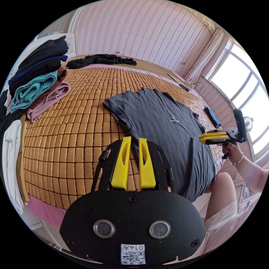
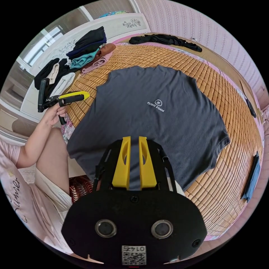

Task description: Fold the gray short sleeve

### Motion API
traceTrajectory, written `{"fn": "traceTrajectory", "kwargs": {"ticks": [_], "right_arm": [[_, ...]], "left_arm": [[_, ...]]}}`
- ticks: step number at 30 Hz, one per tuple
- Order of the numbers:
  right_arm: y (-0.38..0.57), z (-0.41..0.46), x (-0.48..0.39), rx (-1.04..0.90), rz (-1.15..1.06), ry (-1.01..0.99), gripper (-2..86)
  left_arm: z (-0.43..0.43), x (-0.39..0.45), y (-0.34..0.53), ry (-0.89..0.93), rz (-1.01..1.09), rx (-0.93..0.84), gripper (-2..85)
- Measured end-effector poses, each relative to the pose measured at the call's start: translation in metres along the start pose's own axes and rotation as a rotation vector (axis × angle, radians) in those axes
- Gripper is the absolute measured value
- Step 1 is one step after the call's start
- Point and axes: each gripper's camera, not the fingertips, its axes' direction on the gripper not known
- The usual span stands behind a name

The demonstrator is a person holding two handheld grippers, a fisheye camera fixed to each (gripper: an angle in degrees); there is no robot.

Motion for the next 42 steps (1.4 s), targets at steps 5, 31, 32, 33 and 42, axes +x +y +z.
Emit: {"fn": "traceTrajectory", "kwargs": {"ticks": [5,31,32,33,42], "right_arm": [[-0.099,0.027,-0.028,0.051,-0.137,-0.056,5.2],[-0.365,0.210,-0.069,-0.173,-0.212,-0.102,0.2],[-0.364,0.205,-0.066,-0.158,-0.213,-0.110,0.5],[-0.362,0.191,-0.062,-0.110,-0.231,-0.147,1.5],[-0.284,0.110,-0.004,0.056,-0.192,-0.146,5.3]], "left_arm": [[0.016,-0.013,-0.011,0.022,0.001,-0.011,6.7],[0.043,-0.071,-0.039,0.123,0.006,-0.101,1.0],[0.044,-0.072,-0.040,0.129,0.000,-0.102,1.6],[0.043,-0.074,-0.041,0.125,0.000,-0.103,2.7],[0.031,-0.084,-0.045,0.036,0.022,-0.097,6.4]]}}
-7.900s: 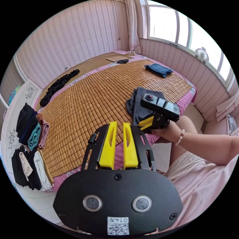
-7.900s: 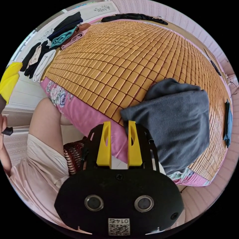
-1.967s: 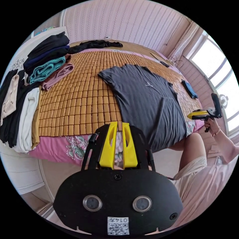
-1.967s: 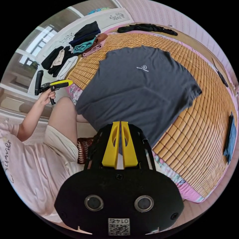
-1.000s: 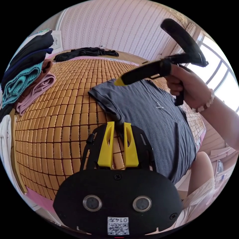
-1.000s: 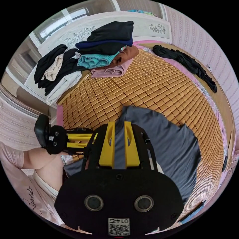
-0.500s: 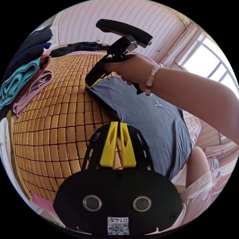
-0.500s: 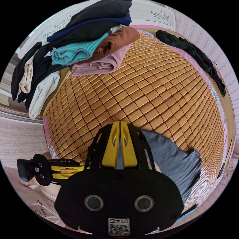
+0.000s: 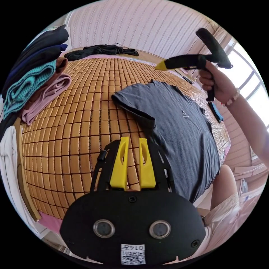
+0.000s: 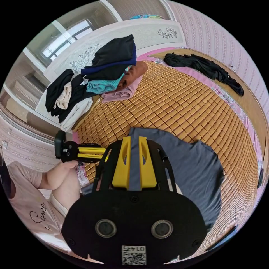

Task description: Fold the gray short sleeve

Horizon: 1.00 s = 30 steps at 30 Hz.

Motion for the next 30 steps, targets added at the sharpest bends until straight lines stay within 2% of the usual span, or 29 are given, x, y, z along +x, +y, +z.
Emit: {"fn": "traceTrajectory", "kwargs": {"ticks": [3,6,10,17,20,22,26,30], "right_arm": [[0.032,0.006,0.010,-0.059,0.023,0.055,5.0],[0.034,0.020,0.017,-0.131,0.044,0.019,5.1],[-0.002,0.035,0.001,-0.121,-0.027,0.023,5.3],[-0.068,0.081,-0.021,-0.158,-0.069,0.036,7.6],[-0.084,0.100,-0.022,-0.203,-0.039,0.110,7.7],[-0.087,0.096,-0.018,-0.175,-0.027,0.152,5.8],[-0.082,0.074,-0.001,-0.162,0.001,0.037,3.1],[-0.044,0.001,0.034,0.034,0.103,-0.074,2.7]], "left_arm": [[-0.002,-0.001,-0.002,0.030,-0.023,0.034,6.5],[0.005,0.002,-0.006,0.078,-0.048,0.035,8.1],[0.012,0.011,-0.010,0.133,-0.040,0.056,8.6],[0.024,0.026,-0.016,0.032,-0.020,0.052,5.2],[0.025,0.025,-0.017,0.043,-0.034,0.048,4.3],[0.025,0.025,-0.017,0.051,-0.035,0.046,4.1],[0.025,0.030,-0.017,0.034,-0.007,0.042,4.0],[0.014,0.041,-0.018,0.063,0.061,0.103,4.2]]}}
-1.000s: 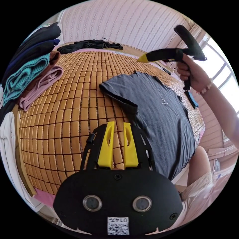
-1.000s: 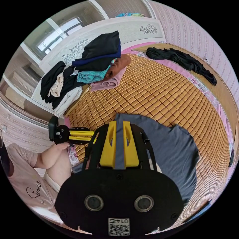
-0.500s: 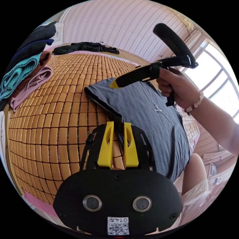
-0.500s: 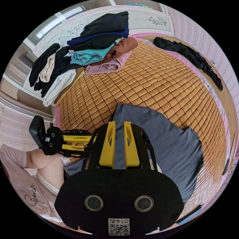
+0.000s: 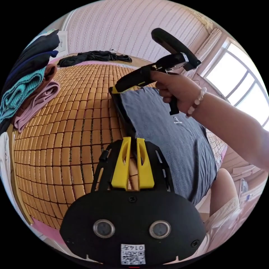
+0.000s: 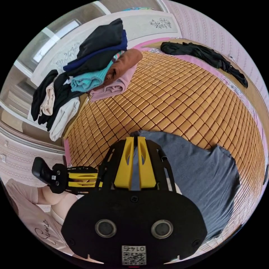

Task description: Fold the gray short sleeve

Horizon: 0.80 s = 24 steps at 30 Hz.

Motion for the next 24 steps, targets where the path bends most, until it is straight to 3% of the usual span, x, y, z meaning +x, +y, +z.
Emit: {"fn": "traceTrajectory", "kwargs": {"ticks": [3,7,14,20,24], "right_arm": [[0.032,-0.034,0.037,0.059,0.061,-0.039,3.9],[0.056,-0.042,0.071,-0.047,0.162,-0.043,6.7],[0.046,-0.065,0.054,-0.003,0.096,-0.030,6.1],[0.010,-0.046,0.025,-0.090,0.016,0.144,6.5],[-0.002,-0.049,0.022,-0.132,0.038,0.147,0.4]], "left_arm": [[-0.015,0.013,-0.003,0.080,0.077,0.080,5.8],[-0.002,0.021,-0.004,0.066,0.094,-0.010,7.7],[0.018,0.051,-0.011,0.064,0.153,-0.064,7.8],[0.044,0.082,-0.014,-0.042,0.232,-0.141,6.4],[0.045,0.091,-0.018,-0.065,0.255,-0.144,1.0]]}}
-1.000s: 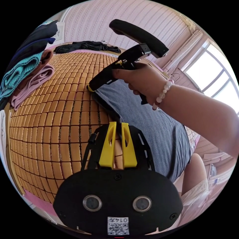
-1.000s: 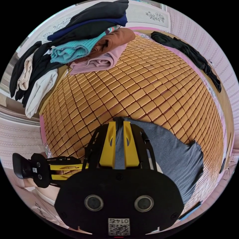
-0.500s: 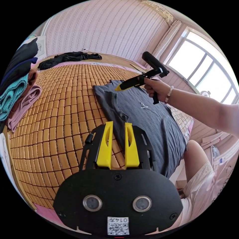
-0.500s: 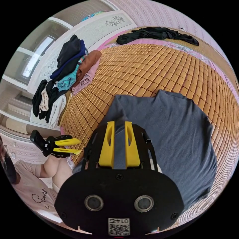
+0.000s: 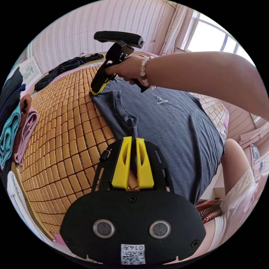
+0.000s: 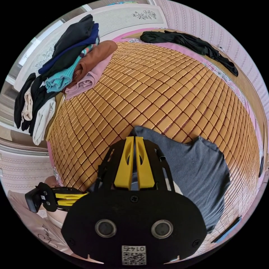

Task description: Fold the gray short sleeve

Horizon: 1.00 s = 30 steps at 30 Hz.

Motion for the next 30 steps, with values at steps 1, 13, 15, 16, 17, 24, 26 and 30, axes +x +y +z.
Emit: {"fn": "traceTrajectory", "kwargs": {"ticks": [1,13,15,16,17,24,26,30], "right_arm": [[0.000,-0.009,-0.003,0.028,-0.009,-0.010,-0.2],[0.143,-0.143,0.044,0.219,0.112,-0.037,0.5],[0.206,-0.173,0.061,0.260,0.183,0.030,0.7],[0.250,-0.190,0.072,0.270,0.230,0.102,0.9],[0.272,-0.198,0.078,0.270,0.257,0.145,1.1],[0.470,-0.241,0.134,0.225,0.537,0.236,4.0],[0.494,-0.244,0.143,0.261,0.553,0.162,4.5],[0.523,-0.251,0.154,0.370,0.546,0.005,5.6]], "left_arm": [[-0.001,0.000,-0.002,-0.013,0.003,-0.005,0.3],[-0.016,0.010,-0.016,0.029,-0.001,0.025,7.8],[-0.025,0.013,-0.017,0.048,-0.006,0.053,7.6],[-0.031,0.017,-0.018,0.068,-0.002,0.079,7.2],[-0.034,0.020,-0.019,0.075,0.004,0.094,6.9],[-0.019,0.084,-0.101,0.172,0.110,0.096,5.1],[-0.004,0.110,-0.139,0.216,0.172,0.066,5.2],[0.036,0.173,-0.237,0.251,0.276,0.028,5.3]]}}
